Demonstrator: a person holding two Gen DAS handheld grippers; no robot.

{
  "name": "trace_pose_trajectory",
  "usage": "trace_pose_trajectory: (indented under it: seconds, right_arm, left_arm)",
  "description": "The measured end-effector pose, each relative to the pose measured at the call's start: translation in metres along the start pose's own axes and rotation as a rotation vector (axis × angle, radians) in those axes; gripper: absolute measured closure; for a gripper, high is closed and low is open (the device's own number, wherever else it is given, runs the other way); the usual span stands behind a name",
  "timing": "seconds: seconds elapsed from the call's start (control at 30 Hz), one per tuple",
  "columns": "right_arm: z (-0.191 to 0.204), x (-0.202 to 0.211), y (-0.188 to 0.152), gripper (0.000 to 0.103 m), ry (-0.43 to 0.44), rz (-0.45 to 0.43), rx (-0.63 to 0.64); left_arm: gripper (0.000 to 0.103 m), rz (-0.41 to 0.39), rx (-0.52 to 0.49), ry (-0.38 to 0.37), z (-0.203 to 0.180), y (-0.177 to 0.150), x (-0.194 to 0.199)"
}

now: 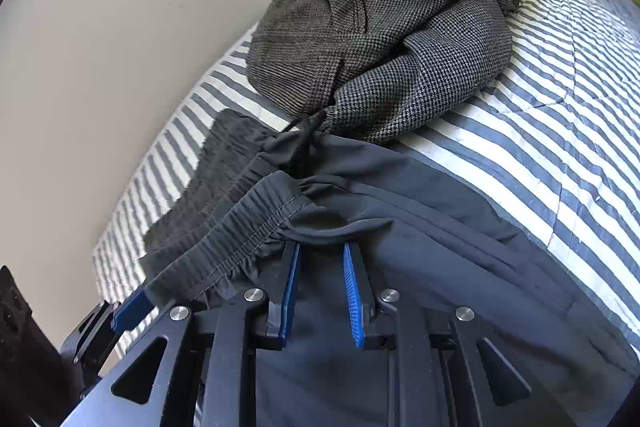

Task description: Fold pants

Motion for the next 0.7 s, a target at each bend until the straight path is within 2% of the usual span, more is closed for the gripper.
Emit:
trace_pose_trajectory:
  seconds: [0.13, 0.2, 0.27, 0.33, 0.4, 0.43, 0.47, 0.5, 0.6, 0.63, 0.7]
  right_arm:
    - [-0.012, 0.023, -0.006, 0.083, 0.004, -0.023, 0.005]
    - [-0.018, 0.03, -0.009, 0.083, 0.005, -0.026, -0.012]
    - [-0.029, 0.042, -0.014, 0.083, 0.017, -0.032, -0.034]
    - [-0.043, 0.06, -0.021, 0.083, 0.007, -0.04, -0.031]
    - [-0.061, 0.078, -0.034, 0.083, -0.089, -0.034, 0.014]
    - [-0.069, 0.086, -0.042, 0.083, -0.11, -0.037, 0.029]
    - [-0.08, 0.094, -0.052, 0.083, -0.123, -0.029, 0.038]
    - [-0.093, 0.102, -0.062, 0.083, -0.132, -0.02, 0.037]
    - [-0.13, 0.116, -0.088, 0.083, -0.143, 0.003, -0.011]
    - [-0.14, 0.118, -0.096, 0.083, -0.151, 0.007, -0.034]
    - [-0.155, 0.122, -0.115, 0.083, -0.155, 0.016, -0.088]
  left_arm:
    - [0.068, -0.026, -0.023, 0.02, -0.006, 0.002, 0.004]
    - [0.072, -0.034, -0.035, 0.019, -0.008, 0.002, 0.003]
    - [0.072, -0.001, -0.021, 0.058, -0.001, -0.001, -0.007]
    - [0.069, 0.051, 0.007, 0.058, 0.007, -0.005, -0.014]
    - [0.064, 0.07, 0.029, 0.045, 0.012, -0.005, -0.011]
    - [0.055, 0.056, 0.038, 0.047, 0.014, -0.005, -0.005]
    - [0.041, 0.045, 0.041, 0.064, 0.016, -0.004, 0.0]
    - [0.038, 0.034, 0.037, 0.079, 0.017, -0.004, 0.005]
    - [0.038, -0.018, 0.046, 0.122, 0.022, 0.0, 0.021]
    - [0.039, -0.058, 0.041, 0.106, 0.017, 0.005, 0.028]
    - [0.045, -0.078, 0.005, 0.015, -0.006, 0.013, 0.03]
Point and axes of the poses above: each gripper's, at about its wrist camera, not at the fingertips, and x roughly against the way its jaws point, z to its left, y to its top, the point moved 4 cm from there along -x, roughly the way its jaws point, and after that the axes turned 3 degrees about -x, right-handed, at the moved point
